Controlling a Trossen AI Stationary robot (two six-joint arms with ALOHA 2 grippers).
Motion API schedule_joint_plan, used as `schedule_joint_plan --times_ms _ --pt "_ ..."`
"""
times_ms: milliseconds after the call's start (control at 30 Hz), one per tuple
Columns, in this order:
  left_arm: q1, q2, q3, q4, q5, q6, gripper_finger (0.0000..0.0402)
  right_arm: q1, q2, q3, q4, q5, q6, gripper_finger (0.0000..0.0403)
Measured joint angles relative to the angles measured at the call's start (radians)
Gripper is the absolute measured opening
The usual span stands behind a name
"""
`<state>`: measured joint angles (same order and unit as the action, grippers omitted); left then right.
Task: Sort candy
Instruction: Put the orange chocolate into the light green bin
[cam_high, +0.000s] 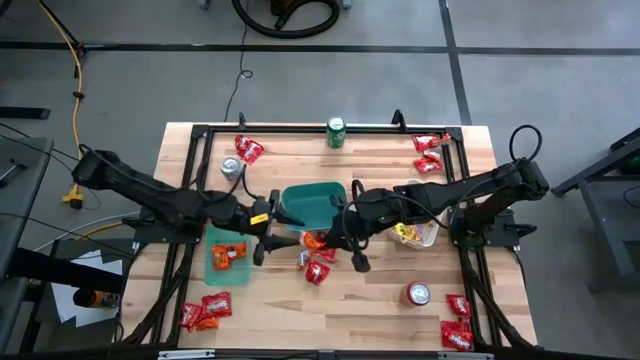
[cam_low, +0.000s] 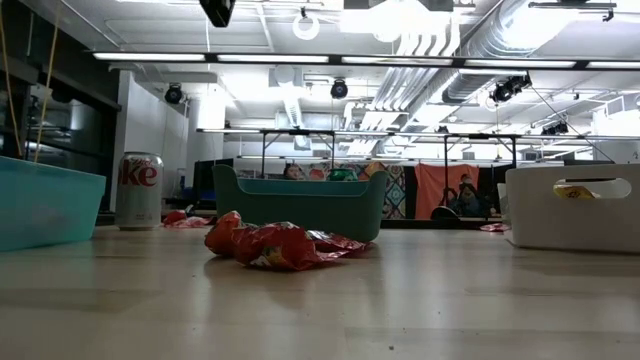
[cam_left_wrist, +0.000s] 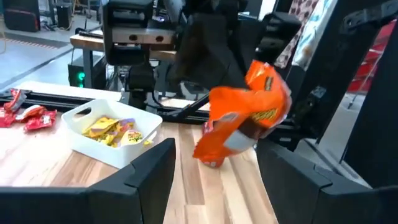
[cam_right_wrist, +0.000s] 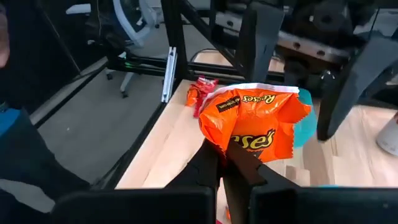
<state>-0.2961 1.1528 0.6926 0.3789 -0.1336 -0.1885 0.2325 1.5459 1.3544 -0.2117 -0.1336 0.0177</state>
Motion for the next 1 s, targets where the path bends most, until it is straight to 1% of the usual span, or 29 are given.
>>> schedule_joint_plan --times_ms 200,467,567,633,700,800,900,933,1000 --pt "0.0 0.035 0.001 0.122 0.064 0.009 0.0213 -0.002 0.0 0.0 0.001 -0.002 0.0 0.0004" --pt "0.002 0.067 0.001 0.118 0.078 0.01 0.0213 -0.003 0.0 0.0 0.031 -0.001 0.0 0.0004" --pt "0.001 0.076 0.001 0.122 0.078 0.009 0.0203 -0.003 0.0 0.0 0.03 -0.001 0.013 0.0004" --pt "0.001 0.078 0.001 0.118 0.078 0.01 0.0184 -0.003 0.0 0.0 0.033 -0.001 0.051 0.0004" --pt "0.001 0.078 0.001 0.121 0.078 0.01 0.0154 -0.003 0.0 0.0 0.034 -0.001 0.083 0.0004" --pt "0.001 0.078 0.001 0.122 0.08 0.01 0.0091 -0.003 0.0 0.0 0.03 -0.001 0.114 0.0009" --pt "0.001 0.078 0.001 0.123 0.081 0.009 0.0025 -0.003 -0.001 0.0 0.03 -0.002 0.135 0.0025" --pt "0.001 0.078 0.001 0.123 0.081 0.008 0.0014 -0.003 -0.001 0.0 0.031 0.0 0.14 0.0034" --pt "0.001 0.078 0.001 0.124 0.08 0.009 0.0012 -0.003 -0.001 0.0 0.03 0.017 0.143 0.0056"
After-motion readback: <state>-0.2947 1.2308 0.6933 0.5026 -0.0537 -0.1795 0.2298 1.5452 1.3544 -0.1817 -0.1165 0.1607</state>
